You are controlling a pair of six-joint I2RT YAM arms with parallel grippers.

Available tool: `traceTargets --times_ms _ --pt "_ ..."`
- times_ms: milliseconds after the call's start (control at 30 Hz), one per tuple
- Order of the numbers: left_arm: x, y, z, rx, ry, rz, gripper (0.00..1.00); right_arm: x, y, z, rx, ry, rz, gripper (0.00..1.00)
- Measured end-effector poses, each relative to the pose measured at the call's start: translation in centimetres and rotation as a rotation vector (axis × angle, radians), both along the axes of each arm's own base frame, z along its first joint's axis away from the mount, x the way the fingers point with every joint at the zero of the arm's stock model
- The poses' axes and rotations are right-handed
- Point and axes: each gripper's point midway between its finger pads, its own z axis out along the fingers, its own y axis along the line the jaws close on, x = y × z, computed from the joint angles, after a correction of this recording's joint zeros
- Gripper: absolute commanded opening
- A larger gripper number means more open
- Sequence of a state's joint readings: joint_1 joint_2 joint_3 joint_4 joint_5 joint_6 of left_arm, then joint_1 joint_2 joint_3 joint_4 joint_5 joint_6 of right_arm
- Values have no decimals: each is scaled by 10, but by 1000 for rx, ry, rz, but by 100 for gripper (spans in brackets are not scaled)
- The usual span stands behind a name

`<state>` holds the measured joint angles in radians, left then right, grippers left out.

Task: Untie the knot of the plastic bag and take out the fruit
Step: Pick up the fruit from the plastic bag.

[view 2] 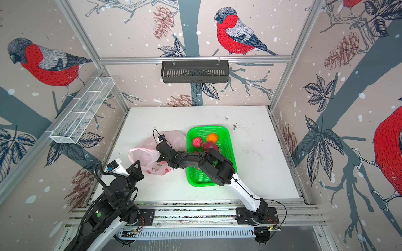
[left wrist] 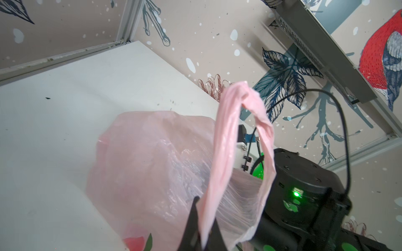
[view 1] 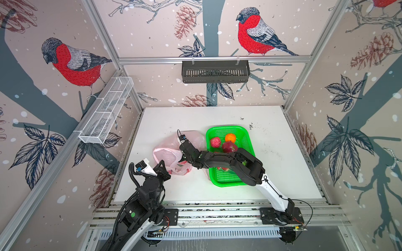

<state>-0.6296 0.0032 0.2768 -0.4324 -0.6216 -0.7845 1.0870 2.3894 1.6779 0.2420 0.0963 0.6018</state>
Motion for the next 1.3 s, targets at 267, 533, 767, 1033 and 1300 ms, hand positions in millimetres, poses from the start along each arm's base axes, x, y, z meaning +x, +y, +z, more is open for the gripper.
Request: traceTargets --times_ms 267,533,767,1033,1300 --pt "1 14 -6 29 1 86 0 -16 -7 14 -27 -13 33 17" --pt "1 21 2 30 -29 131 0 -27 -21 21 -61 -3 43 16" --pt "2 25 10 50 -59 152 0 -43 -33 42 -85 -11 80 16" --pt "6 25 12 49 -96 166 0 -78 -44 70 -117 -27 153 16" --pt "10 25 19 52 -149 186 0 -112 -63 82 -169 -13 196 16"
